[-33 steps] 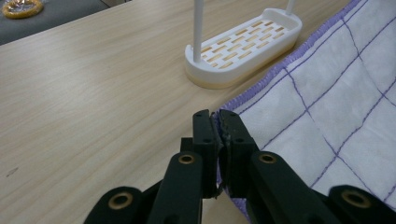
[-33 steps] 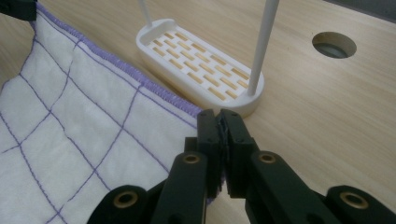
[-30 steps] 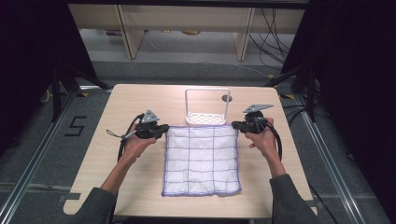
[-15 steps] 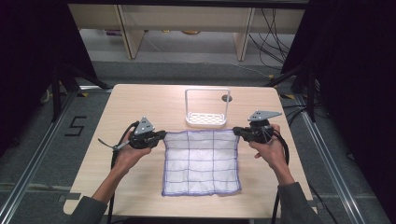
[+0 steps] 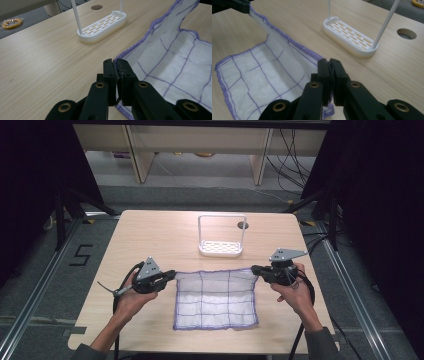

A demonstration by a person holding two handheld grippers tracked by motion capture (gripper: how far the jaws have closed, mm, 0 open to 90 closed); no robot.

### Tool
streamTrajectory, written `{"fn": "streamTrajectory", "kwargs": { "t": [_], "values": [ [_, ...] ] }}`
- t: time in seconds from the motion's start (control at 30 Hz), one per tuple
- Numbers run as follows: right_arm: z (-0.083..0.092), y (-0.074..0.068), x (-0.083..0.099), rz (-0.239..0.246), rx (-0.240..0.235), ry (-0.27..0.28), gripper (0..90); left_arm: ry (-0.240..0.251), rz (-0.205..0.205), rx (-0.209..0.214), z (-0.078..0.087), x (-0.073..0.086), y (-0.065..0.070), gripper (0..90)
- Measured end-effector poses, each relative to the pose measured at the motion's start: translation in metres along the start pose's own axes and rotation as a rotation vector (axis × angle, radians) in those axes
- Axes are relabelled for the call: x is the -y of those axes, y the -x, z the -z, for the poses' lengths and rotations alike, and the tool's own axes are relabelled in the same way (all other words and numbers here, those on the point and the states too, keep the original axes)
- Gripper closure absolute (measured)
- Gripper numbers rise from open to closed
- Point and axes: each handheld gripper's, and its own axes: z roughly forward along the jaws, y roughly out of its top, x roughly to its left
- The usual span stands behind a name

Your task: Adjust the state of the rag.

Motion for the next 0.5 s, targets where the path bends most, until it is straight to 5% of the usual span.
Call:
{"fn": "streamTrajectory", "kwargs": {
  "t": [0.3, 0.5],
  "values": [
    [0.007, -0.025, 0.027, 0.071, -0.026, -0.038, 87.6, -0.057, -0.06, 0.042, 0.012, 0.028, 0.03, 85.4],
    [0.008, -0.035, 0.05, 0.05, -0.035, -0.079, 87.5, -0.073, -0.073, 0.079, 0.016, 0.042, 0.048, 85.3]
  ]
}}
